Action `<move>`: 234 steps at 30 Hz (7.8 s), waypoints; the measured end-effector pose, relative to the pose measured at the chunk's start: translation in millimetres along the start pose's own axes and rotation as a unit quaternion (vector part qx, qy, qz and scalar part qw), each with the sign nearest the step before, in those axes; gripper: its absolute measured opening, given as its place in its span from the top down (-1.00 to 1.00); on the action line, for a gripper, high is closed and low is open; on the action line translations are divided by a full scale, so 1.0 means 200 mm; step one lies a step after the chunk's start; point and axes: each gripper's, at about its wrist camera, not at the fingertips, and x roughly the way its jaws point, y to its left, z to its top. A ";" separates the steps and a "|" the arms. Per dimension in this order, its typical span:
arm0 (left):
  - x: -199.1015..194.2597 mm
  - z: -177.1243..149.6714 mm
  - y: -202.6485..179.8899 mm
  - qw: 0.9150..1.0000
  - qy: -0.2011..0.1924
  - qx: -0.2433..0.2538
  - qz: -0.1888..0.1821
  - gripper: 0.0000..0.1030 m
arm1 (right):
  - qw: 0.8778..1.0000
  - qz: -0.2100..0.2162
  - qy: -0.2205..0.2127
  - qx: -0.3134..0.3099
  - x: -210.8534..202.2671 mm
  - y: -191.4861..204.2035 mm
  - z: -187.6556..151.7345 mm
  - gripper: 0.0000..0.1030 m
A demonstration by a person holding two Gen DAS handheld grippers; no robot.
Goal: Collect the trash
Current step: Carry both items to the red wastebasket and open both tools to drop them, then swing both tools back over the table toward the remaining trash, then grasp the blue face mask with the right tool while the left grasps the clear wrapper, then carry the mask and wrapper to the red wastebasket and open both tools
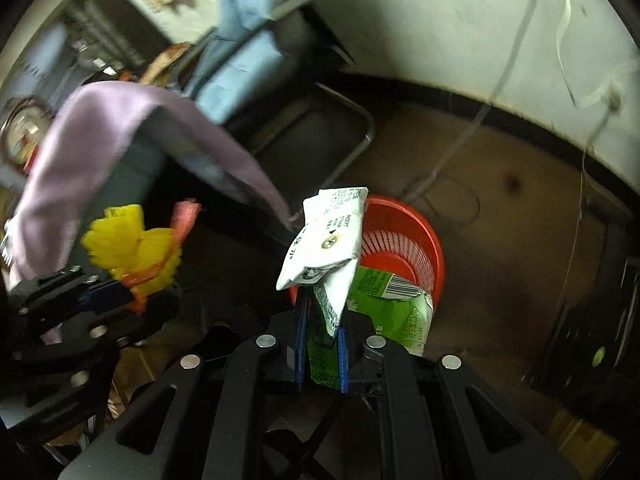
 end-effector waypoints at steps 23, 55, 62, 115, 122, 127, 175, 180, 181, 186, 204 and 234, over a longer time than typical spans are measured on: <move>0.57 -0.02 0.00 0.993 0.105 -0.050 0.019 -0.27 | 0.995 0.004 0.013 0.100 0.33 -0.24 0.08 0.09; -1.15 -0.48 0.28 0.957 -0.187 -0.176 0.135 -0.32 | 0.968 0.019 -0.223 -0.117 -0.79 0.80 -0.04 -0.67; -1.39 -0.75 0.54 0.928 -0.203 -0.251 0.188 -0.31 | 0.959 0.049 -0.206 -0.189 -0.74 1.24 -0.06 -0.70; -1.81 -1.59 1.88 0.777 -0.232 -0.537 0.233 -0.58 | 0.913 0.073 0.012 -0.401 0.25 3.15 -0.19 0.18; -1.82 -1.59 1.86 0.778 -0.234 -0.534 0.235 -0.58 | 0.917 0.090 0.024 -0.388 0.17 3.09 -0.17 0.64; -1.79 -1.56 1.84 0.796 -0.227 -0.524 0.201 -0.58 | 0.914 0.116 0.005 -0.390 -0.04 2.89 -0.17 0.64; -1.61 -1.15 1.10 0.908 -0.223 -0.341 0.098 0.99 | 0.930 0.151 -0.066 -0.327 -0.50 1.96 -0.29 0.64; -1.57 -0.99 0.89 0.929 -0.219 -0.286 0.081 0.99 | 0.935 0.145 -0.082 -0.313 -0.56 1.79 -0.28 0.64; -1.55 -0.95 0.84 0.934 -0.218 -0.273 0.077 0.99 | 0.937 0.140 -0.087 -0.307 -0.58 1.73 -0.27 0.64; -1.44 -0.76 0.61 0.957 -0.202 -0.205 0.044 0.99 | 0.948 0.114 -0.108 -0.278 -0.66 1.43 -0.23 0.64; -0.54 -0.19 -0.13 0.994 -0.039 -0.051 -0.086 0.99 | 0.996 0.017 -0.039 -0.084 -0.33 0.31 -0.13 0.65; 0.62 0.03 -0.01 0.987 0.134 -0.090 -0.002 0.98 | 0.993 -0.015 0.070 0.098 0.46 -0.24 0.10 0.64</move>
